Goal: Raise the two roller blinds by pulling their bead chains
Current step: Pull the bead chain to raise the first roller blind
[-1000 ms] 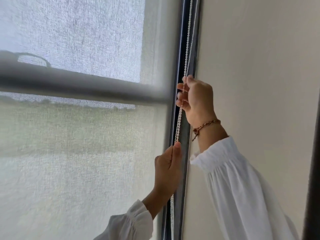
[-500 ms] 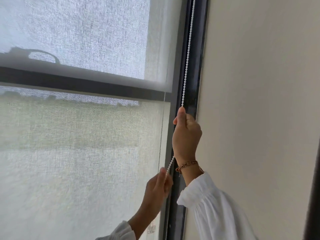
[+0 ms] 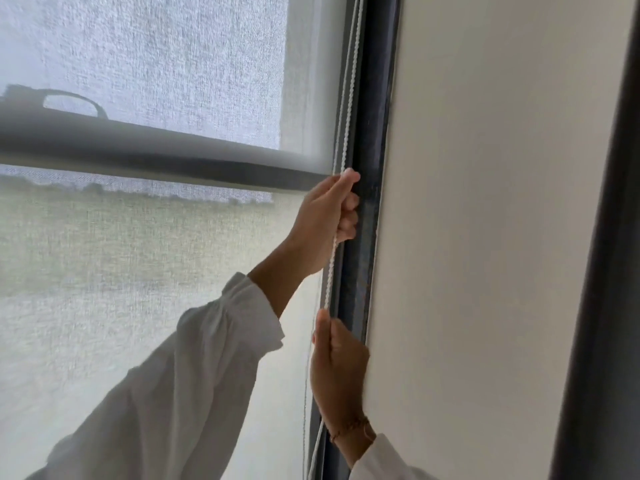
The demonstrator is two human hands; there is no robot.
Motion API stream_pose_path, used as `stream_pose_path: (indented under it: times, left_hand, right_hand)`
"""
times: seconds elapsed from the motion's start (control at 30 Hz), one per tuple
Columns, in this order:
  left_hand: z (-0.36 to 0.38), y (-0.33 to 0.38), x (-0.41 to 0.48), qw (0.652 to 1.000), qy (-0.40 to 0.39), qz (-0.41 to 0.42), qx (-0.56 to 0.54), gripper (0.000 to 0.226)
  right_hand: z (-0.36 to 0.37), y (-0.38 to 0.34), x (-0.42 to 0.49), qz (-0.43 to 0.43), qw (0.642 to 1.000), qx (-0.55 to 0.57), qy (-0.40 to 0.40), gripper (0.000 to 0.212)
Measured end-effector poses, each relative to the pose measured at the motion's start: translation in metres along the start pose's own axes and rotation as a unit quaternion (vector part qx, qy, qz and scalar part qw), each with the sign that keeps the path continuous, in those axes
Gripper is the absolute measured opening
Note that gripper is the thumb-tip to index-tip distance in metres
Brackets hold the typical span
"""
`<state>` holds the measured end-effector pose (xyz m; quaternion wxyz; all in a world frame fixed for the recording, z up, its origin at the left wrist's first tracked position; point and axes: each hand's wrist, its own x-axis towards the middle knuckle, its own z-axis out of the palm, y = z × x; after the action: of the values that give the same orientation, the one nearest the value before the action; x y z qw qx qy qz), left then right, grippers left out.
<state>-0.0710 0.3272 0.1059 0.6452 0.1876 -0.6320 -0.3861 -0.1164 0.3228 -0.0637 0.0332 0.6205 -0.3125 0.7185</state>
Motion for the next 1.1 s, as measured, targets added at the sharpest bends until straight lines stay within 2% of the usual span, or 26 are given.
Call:
stream_pose_path:
  times: [0.07,0.13,0.2,0.3,0.4,0.47,0.6,0.7,0.8,0.87,0.97,1.03,1.1]
  left_hand:
    - [0.004,-0.001,0.001,0.996,0.083,0.036,-0.012,0.027]
    - [0.009,-0.004,-0.003,0.989,0.122,0.064,-0.051,0.031]
    - [0.013,-0.005,-0.005,0.986,0.122,0.074,-0.089,0.032]
    - [0.016,-0.008,-0.01,0.986,0.114,0.07,-0.099,0.033]
    - [0.022,-0.015,-0.019,0.989,0.099,0.07,-0.087,0.032]
    - [0.024,-0.023,-0.03,0.989,0.078,0.062,-0.107,0.032]
    - [0.019,-0.052,-0.059,0.992,0.082,-0.011,-0.095,0.034]
    - [0.008,-0.074,-0.079,0.991,0.104,-0.049,-0.062,0.036]
    - [-0.001,-0.082,-0.09,0.99,0.119,-0.059,-0.047,0.034]
    - [0.0,-0.085,-0.09,0.99,0.119,-0.058,-0.037,0.035]
    - [0.002,-0.093,-0.085,0.991,0.117,-0.059,-0.041,0.041]
    - [-0.002,-0.094,-0.08,0.989,0.132,-0.053,-0.026,0.04]
    - [-0.012,-0.09,-0.069,0.987,0.15,-0.058,-0.028,0.036]
  right_hand:
    - [-0.002,0.002,-0.005,0.011,1.0,0.007,-0.012,0.062]
    - [-0.003,0.004,0.002,0.041,0.998,0.032,-0.031,0.055]
    - [-0.005,0.005,0.011,0.119,0.987,0.092,-0.048,0.055]
    - [-0.014,0.006,0.038,0.235,0.944,0.216,-0.08,0.077]
    - [-0.026,-0.007,0.081,0.276,0.905,0.302,-0.117,0.085]
    - [-0.035,-0.015,0.109,0.274,0.888,0.35,-0.121,0.09]
    - [-0.04,-0.028,0.153,0.264,0.856,0.432,-0.102,0.067]
    - [-0.038,-0.042,0.18,0.274,0.838,0.456,-0.118,0.047]
    - [-0.028,-0.059,0.199,0.286,0.857,0.409,-0.132,0.032]
    - [-0.015,-0.066,0.203,0.276,0.884,0.367,-0.089,0.032]
    - [0.007,-0.065,0.198,0.156,0.961,0.222,0.056,0.038]
    - [0.012,-0.064,0.193,0.068,0.98,0.149,0.11,0.036]
    - [0.012,-0.061,0.192,0.025,0.984,0.12,0.131,0.035]
